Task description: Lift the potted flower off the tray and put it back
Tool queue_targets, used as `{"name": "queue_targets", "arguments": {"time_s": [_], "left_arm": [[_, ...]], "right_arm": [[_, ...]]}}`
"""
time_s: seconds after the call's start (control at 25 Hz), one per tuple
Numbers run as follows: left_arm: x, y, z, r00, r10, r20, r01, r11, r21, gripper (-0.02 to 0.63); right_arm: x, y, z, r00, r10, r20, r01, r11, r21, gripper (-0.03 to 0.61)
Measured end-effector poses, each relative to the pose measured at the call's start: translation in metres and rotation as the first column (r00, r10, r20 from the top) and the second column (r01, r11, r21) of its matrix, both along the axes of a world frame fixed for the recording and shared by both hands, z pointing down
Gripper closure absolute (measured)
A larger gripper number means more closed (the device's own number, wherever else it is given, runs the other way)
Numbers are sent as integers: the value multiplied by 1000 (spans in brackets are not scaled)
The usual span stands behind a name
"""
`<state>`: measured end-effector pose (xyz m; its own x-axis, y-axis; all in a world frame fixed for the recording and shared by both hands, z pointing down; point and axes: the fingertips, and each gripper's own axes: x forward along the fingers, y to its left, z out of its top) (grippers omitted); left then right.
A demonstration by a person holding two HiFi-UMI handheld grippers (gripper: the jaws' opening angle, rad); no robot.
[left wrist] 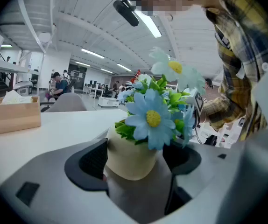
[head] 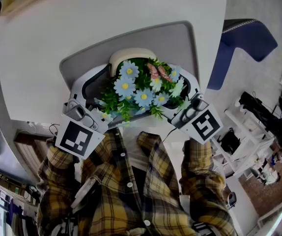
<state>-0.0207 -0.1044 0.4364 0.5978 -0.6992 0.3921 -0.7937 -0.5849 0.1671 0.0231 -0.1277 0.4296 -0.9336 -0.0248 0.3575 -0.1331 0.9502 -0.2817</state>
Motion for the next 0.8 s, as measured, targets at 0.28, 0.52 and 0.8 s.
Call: {"name": "queue_targets", "arguments": {"time_s": [0.28, 0.52, 0.8], "left_arm": [[-3, 7, 4, 999, -33, -7, 33, 999, -6, 255], [1, 31, 32, 991, -111, -70, 106, 992, -67, 255], [-4, 34, 36, 974, -182, -136, 166, 979, -121, 255]], "right_arm": [[13, 3, 3, 999, 35, -5, -35, 999, -11, 227], [37, 12, 26, 996, 93, 0, -93, 994, -54, 227], [48, -3, 20, 987, 154, 36, -151, 986, -69, 227]]}}
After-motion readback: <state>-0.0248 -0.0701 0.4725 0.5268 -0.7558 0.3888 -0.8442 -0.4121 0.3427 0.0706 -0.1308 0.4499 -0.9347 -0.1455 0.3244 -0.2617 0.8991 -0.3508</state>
